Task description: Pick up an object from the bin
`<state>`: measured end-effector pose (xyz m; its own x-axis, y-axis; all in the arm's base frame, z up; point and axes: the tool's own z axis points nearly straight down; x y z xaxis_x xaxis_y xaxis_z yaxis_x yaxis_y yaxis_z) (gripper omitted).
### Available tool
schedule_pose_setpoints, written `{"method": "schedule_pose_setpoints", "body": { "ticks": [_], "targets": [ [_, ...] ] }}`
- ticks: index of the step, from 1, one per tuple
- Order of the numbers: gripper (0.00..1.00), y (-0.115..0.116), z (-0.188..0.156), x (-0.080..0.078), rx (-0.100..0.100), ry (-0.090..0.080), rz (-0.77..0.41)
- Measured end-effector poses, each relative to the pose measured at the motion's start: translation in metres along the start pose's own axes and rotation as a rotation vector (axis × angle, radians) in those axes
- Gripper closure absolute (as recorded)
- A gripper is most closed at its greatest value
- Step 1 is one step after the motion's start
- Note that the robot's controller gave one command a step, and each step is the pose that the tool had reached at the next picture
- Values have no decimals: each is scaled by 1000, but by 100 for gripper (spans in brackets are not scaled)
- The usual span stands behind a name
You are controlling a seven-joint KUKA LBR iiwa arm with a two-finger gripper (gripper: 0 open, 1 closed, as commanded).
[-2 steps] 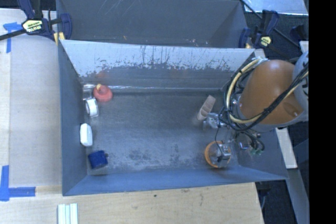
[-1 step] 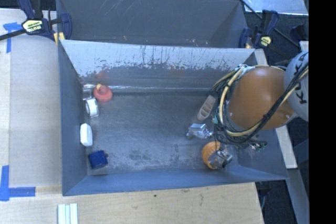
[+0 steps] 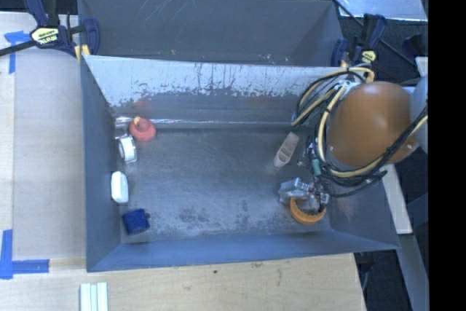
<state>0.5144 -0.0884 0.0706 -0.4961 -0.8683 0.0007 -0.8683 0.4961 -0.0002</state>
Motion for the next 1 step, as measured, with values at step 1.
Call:
{"method": "schedule_pose_setpoints", "body": {
  "ticks": [1],
  "targets": [
    [100, 0, 0, 0, 0, 0, 1]
  ]
}}
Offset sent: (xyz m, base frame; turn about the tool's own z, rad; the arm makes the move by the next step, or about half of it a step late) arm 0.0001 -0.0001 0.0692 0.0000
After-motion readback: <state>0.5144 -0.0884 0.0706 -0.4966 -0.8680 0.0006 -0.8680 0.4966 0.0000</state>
